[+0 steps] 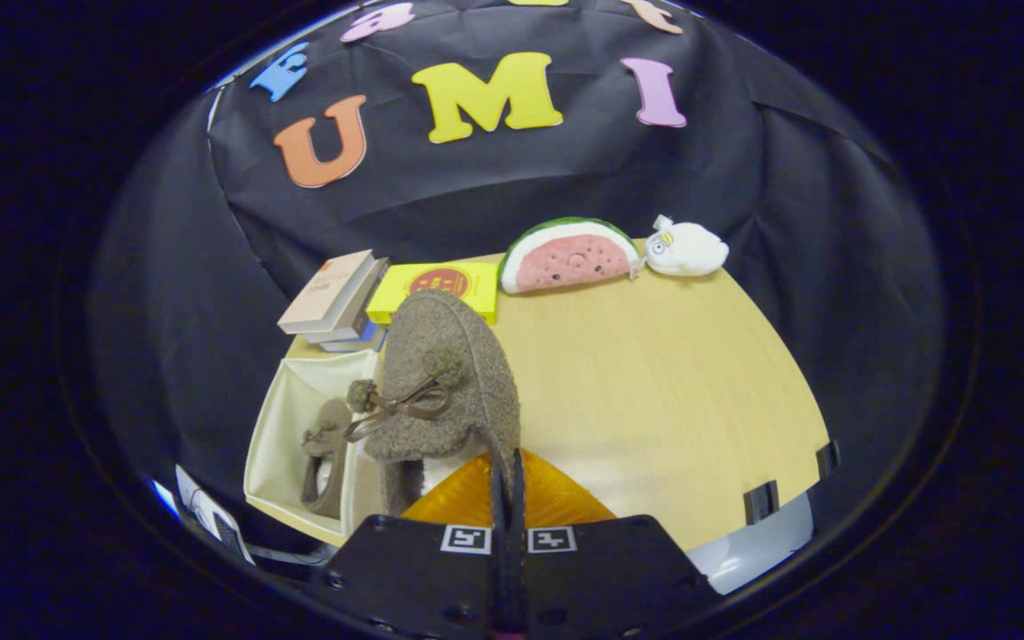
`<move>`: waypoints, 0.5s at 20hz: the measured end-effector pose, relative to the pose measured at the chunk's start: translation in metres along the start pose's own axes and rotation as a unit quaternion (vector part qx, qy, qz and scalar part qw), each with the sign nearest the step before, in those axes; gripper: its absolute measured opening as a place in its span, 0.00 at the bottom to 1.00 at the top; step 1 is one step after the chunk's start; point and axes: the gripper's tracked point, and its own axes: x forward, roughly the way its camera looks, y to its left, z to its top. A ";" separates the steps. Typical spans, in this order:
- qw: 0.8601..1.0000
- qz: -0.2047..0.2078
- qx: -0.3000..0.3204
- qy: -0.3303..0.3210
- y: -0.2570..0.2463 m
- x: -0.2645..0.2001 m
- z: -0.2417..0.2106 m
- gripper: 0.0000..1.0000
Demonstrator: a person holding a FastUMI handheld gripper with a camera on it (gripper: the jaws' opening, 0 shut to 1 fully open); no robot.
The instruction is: Open the storage box then place both shoes into the box .Put the left shoe in first, then the right shoe, with the right side of both shoes facing outward in a uniform manner.
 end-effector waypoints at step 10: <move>0.998 0.065 -0.015 -0.001 0.147 0.026 -0.012 0.00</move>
